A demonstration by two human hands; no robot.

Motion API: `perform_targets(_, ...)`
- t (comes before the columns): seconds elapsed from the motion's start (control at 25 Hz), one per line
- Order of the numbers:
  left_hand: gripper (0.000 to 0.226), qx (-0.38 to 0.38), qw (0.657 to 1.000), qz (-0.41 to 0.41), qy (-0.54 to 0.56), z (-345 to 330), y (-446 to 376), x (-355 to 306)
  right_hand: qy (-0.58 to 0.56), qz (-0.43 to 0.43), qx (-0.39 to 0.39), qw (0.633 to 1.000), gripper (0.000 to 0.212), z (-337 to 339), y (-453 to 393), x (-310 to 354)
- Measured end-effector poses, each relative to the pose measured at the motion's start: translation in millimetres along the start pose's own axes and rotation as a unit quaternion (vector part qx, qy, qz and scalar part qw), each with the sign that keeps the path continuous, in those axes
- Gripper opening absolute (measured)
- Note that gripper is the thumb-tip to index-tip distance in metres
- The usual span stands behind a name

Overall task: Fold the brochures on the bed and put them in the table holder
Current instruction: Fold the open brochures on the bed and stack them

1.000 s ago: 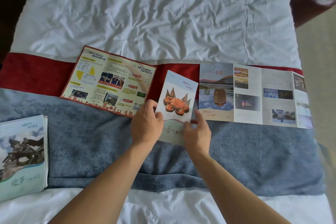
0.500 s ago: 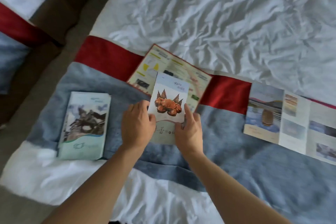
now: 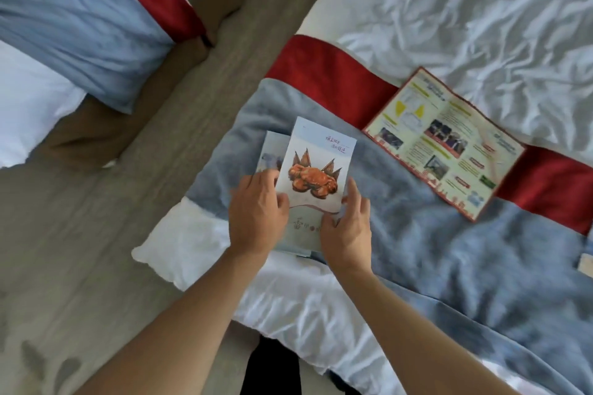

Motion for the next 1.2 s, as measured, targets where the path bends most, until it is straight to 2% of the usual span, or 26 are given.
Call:
perform_targets(0.12,0.019,0.019,1.0,0.015,0.009,5,-1,26,0.022,0.011,0.005,1.0,0.068,-27,2,10)
perform_targets(0.36,0.054,0.098,0.994,-0.033,-0.025,-3,5,53,0.047,0.002,-0.014,0.999,0.066,-46,6,10)
perform_targets(0.56,0.056,0.125,0.988,-0.045,-0.08,-8,10,58,0.129,-0.042,-0.031,0.99,0.07,-47,15,9)
perform_targets(0.64,0.059,0.115,0.987,-0.073,-0.083,-5,6,57,0.186,0.012,-0.051,0.981,0.075,-46,18,15)
perform_targets(0.72,0.064,0.123,0.979,-0.14,-0.079,-5,4,51,0.234,0.085,-0.036,0.968,0.076,-48,15,22)
perform_targets(0.8,0.075,0.185,0.959,-0.189,-0.102,-13,4,42,0.258,0.126,0.005,0.958,0.075,-49,6,26)
perform_targets(0.88,0.082,0.239,0.941,-0.198,-0.133,-25,2,41,0.285,0.165,0.038,0.944,0.071,-48,-6,27)
perform_targets(0.96,0.083,0.258,0.937,-0.189,-0.144,-30,-5,47,0.314,0.213,0.066,0.923,0.071,-45,-15,26)
perform_targets(1.08,0.087,0.27,0.934,-0.186,-0.14,-32,-18,57,0.353,0.253,0.119,0.893,0.083,-44,-29,22)
perform_targets(1.2,0.104,0.288,0.929,-0.187,-0.137,-36,-19,59,0.393,0.264,0.148,0.869,0.097,-48,-44,22)
Point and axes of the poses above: each hand's wrist, its own y-axis away from the middle knuckle, its own z-axis out of the back of the hand, x = y × z, the point moved 3 cm from there along -y, towards the middle knuckle, and after that the axes turned 2 degrees about y, right-handed, at the moved point
